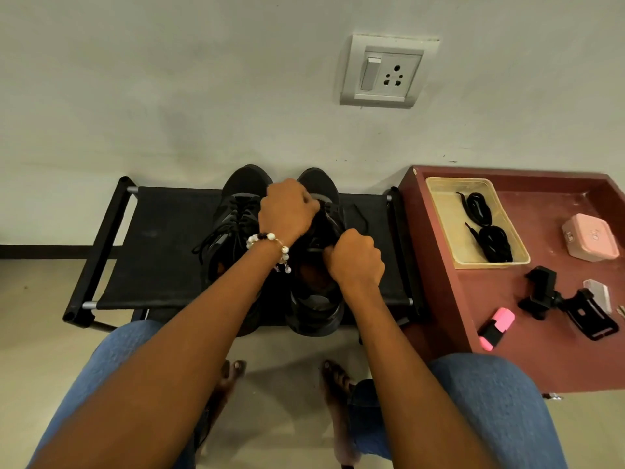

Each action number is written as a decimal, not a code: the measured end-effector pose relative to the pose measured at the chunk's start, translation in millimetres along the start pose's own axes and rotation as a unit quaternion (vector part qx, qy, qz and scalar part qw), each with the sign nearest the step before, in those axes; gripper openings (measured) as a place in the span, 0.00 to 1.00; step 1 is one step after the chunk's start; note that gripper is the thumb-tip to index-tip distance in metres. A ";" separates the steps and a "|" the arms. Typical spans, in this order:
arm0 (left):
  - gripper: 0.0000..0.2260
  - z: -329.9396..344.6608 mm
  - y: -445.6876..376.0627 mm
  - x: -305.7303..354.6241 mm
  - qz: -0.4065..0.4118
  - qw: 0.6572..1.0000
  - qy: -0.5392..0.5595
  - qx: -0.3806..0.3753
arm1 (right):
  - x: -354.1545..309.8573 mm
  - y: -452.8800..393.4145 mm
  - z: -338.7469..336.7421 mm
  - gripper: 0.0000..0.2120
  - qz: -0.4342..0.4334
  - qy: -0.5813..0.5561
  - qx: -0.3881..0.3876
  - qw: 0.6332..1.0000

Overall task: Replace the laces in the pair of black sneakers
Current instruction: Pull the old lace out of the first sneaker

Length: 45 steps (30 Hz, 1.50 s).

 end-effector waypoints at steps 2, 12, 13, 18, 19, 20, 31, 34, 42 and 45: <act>0.11 -14.9 -7.7 -18.5 -0.081 0.981 0.171 0.043 | 0.0 -0.5 -0.2 0.11 0.004 -0.005 0.000 1.000; 0.02 -11.9 -4.1 -23.4 -0.173 0.841 0.512 0.030 | 0.9 -0.8 -0.1 0.09 0.010 -0.013 -0.003 1.000; 0.03 -12.0 -4.5 -17.8 -0.130 0.890 0.437 0.017 | 0.9 -0.5 -0.3 0.09 0.009 -0.012 -0.002 1.000; 0.05 13.5 -0.1 10.2 0.080 0.993 0.011 -0.088 | 0.2 -0.1 0.1 0.10 0.006 -0.001 0.002 1.000; 0.07 18.7 0.6 9.9 0.086 0.991 -0.039 -0.093 | 0.1 0.0 0.5 0.10 0.005 -0.001 0.003 1.000; 0.08 21.7 0.1 9.0 0.085 0.990 -0.076 -0.088 | -0.1 0.0 1.2 0.09 0.005 0.000 0.002 1.000; 0.15 25.6 -2.1 4.3 0.062 0.986 -0.103 -0.113 | -0.4 1.0 0.3 0.11 0.006 -0.002 0.004 1.000; 0.12 14.2 -9.7 -6.8 -0.008 0.990 0.071 -0.124 | -0.1 0.4 -0.4 0.13 0.011 -0.008 0.003 1.000; 0.08 -12.5 -9.3 -11.1 -0.190 0.797 0.572 -0.029 | 0.5 0.3 -0.6 0.10 0.015 -0.014 0.003 1.000; 0.05 -12.0 -8.6 -8.2 -0.121 0.897 0.424 -0.028 | 0.9 -0.5 -0.6 0.10 0.014 -0.011 0.004 1.000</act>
Point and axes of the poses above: each hand's wrist, its own y-axis away from the middle knuckle, its own z-axis out of the palm, x = y × z, the point moved 8 cm from there along -y, towards the middle knuckle, and after that the axes turned 5 degrees about y, right-handed, at the moved point
